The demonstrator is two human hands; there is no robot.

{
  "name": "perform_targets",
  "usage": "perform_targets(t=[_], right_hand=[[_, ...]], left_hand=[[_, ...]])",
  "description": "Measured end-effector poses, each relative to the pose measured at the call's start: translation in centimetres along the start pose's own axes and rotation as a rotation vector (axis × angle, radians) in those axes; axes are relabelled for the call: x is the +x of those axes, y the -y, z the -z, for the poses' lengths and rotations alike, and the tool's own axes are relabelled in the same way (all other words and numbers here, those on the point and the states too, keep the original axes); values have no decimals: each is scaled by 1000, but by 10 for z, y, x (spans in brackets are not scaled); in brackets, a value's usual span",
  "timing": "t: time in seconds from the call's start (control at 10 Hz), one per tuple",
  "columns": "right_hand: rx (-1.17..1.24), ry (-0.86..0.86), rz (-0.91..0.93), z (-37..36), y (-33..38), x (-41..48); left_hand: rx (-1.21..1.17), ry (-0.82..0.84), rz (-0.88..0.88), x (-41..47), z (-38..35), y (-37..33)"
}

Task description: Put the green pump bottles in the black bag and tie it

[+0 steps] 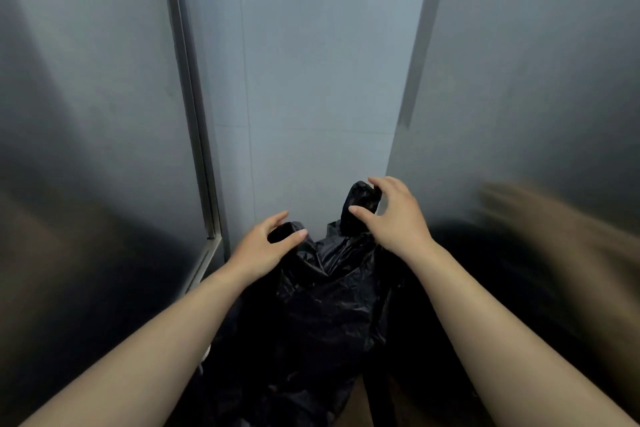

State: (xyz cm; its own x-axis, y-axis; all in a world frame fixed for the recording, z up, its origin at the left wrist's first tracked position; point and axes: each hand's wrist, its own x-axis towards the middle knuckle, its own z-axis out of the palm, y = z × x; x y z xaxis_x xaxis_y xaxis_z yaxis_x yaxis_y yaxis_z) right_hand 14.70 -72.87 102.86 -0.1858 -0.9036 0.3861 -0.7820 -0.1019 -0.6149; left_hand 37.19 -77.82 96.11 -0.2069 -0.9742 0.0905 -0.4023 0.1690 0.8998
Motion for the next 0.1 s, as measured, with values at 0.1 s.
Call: perform_targets(t=[0.1], right_hand=[[23, -9, 53, 19, 18, -9]], left_hand=[[69, 6, -23, -10, 10, -23]])
